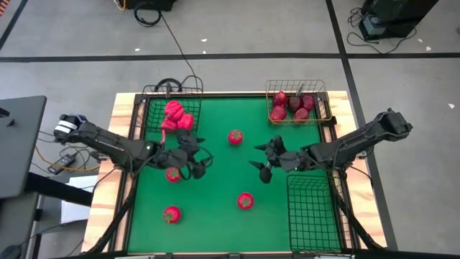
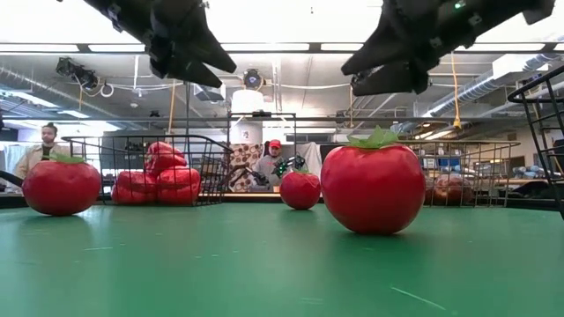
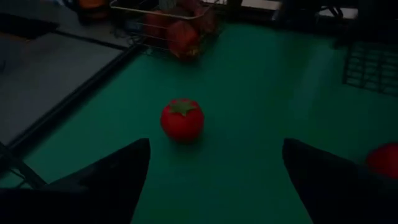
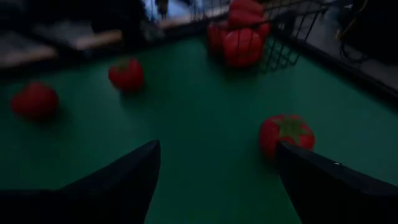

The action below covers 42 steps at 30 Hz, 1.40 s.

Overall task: Sort produce into baskets
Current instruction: Put the red tomato into the bottom black wire basket

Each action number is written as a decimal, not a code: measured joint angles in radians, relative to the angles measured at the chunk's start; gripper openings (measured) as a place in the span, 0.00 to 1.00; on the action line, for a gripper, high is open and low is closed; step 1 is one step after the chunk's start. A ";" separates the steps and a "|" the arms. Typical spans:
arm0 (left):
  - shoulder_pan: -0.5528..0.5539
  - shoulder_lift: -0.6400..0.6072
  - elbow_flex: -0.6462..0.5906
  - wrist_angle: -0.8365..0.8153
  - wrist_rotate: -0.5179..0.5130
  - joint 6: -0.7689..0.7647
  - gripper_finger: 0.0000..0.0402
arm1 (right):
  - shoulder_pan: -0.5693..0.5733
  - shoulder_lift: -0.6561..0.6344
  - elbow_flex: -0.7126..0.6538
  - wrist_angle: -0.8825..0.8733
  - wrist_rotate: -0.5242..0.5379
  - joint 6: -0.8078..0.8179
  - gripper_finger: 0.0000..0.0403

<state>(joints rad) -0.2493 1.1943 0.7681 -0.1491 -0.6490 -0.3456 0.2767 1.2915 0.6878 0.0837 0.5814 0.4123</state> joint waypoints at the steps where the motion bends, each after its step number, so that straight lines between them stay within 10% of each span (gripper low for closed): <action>1: -0.014 0.009 0.000 0.009 -0.012 0.000 0.92 | -0.009 0.000 -0.008 0.029 -0.008 0.004 0.81; 23: 0.001 0.126 0.000 0.161 -0.074 -0.045 0.92 | -0.469 0.133 0.114 -0.023 -0.520 -0.316 0.83; 42: -0.016 0.278 0.000 0.156 -0.045 -0.110 0.92 | -0.496 0.554 0.558 -0.444 -0.470 -0.434 0.94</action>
<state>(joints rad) -0.2649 1.4720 0.7681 0.0069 -0.6944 -0.4555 -0.2189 1.8456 1.2459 -0.3608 0.1113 -0.0221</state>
